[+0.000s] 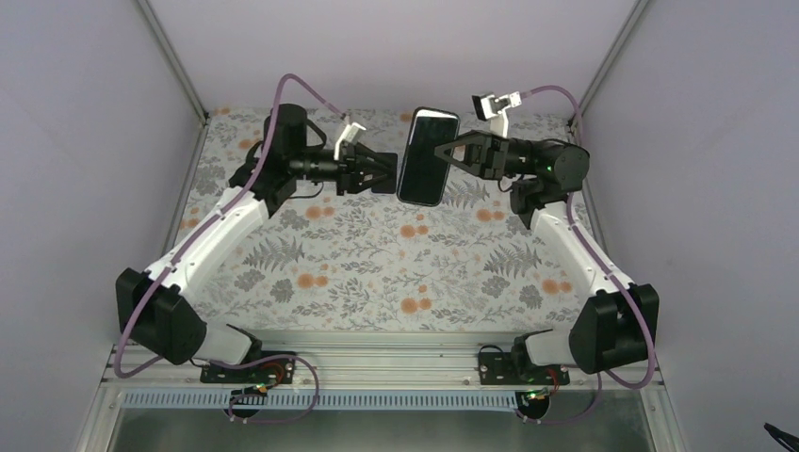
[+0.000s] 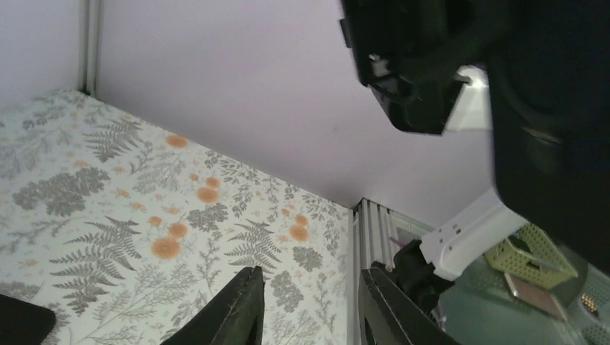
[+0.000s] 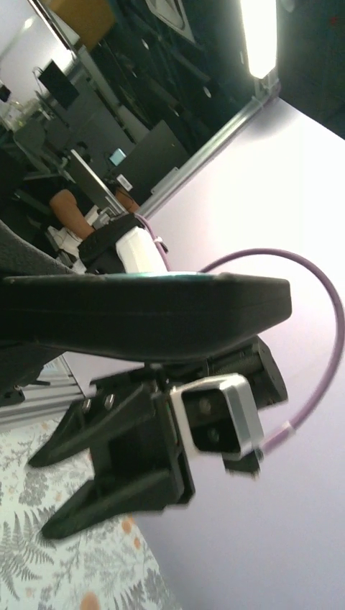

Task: Take the phone out of the phone case
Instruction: Remove the phone case from the phone.

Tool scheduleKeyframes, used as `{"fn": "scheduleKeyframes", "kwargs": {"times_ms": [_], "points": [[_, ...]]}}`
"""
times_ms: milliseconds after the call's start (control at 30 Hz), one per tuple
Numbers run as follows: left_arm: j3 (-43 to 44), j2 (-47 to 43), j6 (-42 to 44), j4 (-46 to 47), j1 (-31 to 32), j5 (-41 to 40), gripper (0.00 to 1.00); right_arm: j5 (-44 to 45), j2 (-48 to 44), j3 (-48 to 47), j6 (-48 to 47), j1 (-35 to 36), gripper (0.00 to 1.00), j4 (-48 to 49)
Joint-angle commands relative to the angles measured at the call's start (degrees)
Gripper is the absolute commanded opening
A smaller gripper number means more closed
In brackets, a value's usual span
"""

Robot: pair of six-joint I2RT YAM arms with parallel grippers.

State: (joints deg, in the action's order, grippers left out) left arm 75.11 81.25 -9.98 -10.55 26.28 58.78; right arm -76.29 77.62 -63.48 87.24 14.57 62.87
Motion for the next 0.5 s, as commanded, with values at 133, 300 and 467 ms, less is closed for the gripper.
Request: {"fn": "scheduleKeyframes", "kwargs": {"times_ms": [133,300,467], "points": [[-3.2,-9.0,1.7,3.9,-1.2,9.7,0.59,6.0,-1.6,0.3,0.7,-3.4,0.04,-0.3],[-3.3,-9.9,1.2,5.0,1.8,5.8,0.68,6.8,-1.8,0.6,1.2,-3.4,0.04,-0.5],[-2.6,-8.7,-0.1,5.9,3.9,2.5,0.71,7.0,-2.4,1.2,1.3,-3.4,0.04,-0.5]]}}
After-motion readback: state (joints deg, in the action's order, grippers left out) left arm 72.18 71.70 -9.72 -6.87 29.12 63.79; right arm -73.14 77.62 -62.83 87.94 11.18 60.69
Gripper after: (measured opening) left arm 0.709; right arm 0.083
